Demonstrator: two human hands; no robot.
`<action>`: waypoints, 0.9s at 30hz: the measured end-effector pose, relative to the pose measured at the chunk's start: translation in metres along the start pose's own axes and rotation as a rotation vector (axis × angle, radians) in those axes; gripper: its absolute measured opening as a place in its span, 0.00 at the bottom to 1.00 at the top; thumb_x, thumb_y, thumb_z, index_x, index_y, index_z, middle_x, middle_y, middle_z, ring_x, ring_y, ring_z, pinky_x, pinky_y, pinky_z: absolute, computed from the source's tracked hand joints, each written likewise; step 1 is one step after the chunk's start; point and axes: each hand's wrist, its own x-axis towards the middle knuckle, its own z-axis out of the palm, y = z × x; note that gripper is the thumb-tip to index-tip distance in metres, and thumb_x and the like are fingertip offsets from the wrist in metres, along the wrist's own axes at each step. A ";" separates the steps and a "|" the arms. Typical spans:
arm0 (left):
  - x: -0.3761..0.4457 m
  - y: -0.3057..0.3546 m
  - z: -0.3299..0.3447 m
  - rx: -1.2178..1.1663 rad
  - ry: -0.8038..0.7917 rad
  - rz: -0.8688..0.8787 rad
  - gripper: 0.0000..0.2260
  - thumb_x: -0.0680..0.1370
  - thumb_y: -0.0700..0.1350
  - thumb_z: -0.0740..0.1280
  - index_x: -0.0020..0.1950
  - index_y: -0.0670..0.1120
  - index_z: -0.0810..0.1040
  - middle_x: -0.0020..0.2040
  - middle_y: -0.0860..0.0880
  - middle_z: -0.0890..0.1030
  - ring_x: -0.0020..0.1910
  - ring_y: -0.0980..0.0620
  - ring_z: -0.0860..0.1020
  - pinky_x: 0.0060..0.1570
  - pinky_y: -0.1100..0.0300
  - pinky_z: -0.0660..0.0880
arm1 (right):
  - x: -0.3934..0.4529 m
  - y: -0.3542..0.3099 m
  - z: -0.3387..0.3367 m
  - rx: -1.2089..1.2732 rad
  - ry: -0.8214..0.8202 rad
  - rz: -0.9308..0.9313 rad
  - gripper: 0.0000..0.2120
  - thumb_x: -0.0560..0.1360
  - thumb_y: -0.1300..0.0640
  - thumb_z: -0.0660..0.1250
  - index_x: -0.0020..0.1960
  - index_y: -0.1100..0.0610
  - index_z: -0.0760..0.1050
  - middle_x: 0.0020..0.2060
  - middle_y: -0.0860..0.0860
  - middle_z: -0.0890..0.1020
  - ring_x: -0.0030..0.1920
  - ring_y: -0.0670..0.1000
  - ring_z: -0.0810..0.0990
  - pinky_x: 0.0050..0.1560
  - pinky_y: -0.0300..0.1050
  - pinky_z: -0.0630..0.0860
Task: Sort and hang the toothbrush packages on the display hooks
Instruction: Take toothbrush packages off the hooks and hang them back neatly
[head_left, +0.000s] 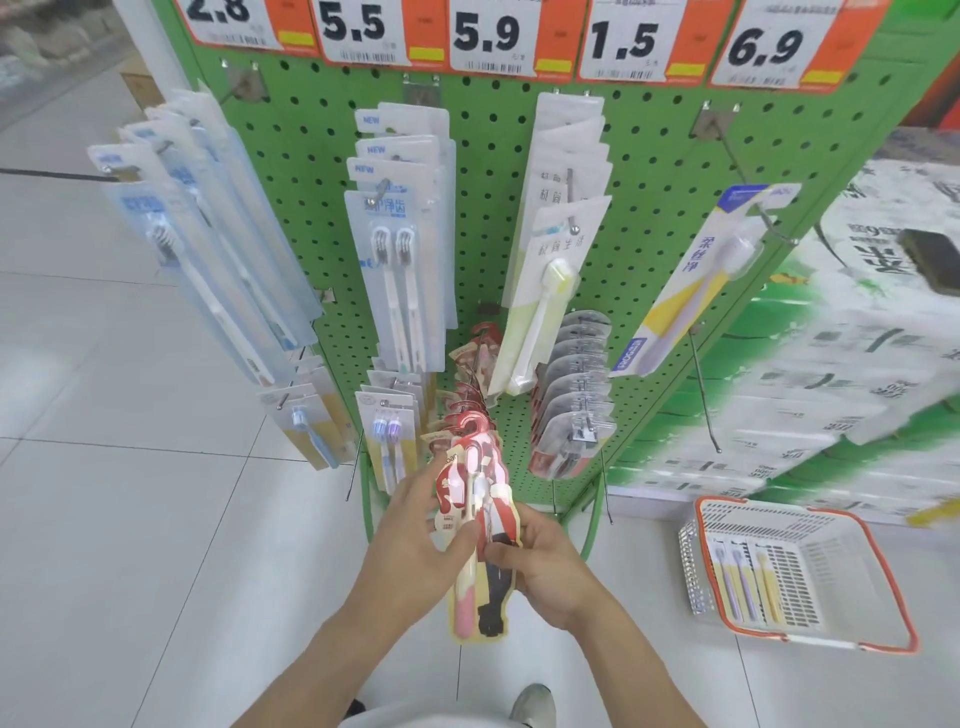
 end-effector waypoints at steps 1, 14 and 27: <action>0.001 -0.003 0.000 0.013 0.010 -0.008 0.32 0.76 0.48 0.74 0.73 0.68 0.63 0.67 0.60 0.73 0.59 0.64 0.76 0.62 0.60 0.76 | 0.001 0.000 0.001 0.007 -0.001 0.012 0.14 0.72 0.76 0.66 0.52 0.61 0.81 0.38 0.57 0.82 0.38 0.57 0.80 0.41 0.48 0.76; 0.014 -0.022 0.000 0.033 0.076 -0.003 0.32 0.76 0.44 0.72 0.75 0.64 0.64 0.60 0.55 0.78 0.54 0.57 0.80 0.56 0.51 0.80 | 0.016 -0.004 0.013 -0.007 0.005 0.100 0.15 0.71 0.78 0.65 0.44 0.59 0.80 0.37 0.56 0.83 0.36 0.55 0.81 0.36 0.44 0.77; 0.016 -0.022 0.010 0.113 0.101 0.030 0.32 0.77 0.43 0.71 0.76 0.65 0.62 0.62 0.56 0.76 0.57 0.54 0.79 0.58 0.52 0.79 | 0.023 0.005 0.009 -0.018 0.096 0.090 0.06 0.62 0.61 0.72 0.38 0.58 0.80 0.37 0.59 0.79 0.35 0.55 0.76 0.37 0.44 0.72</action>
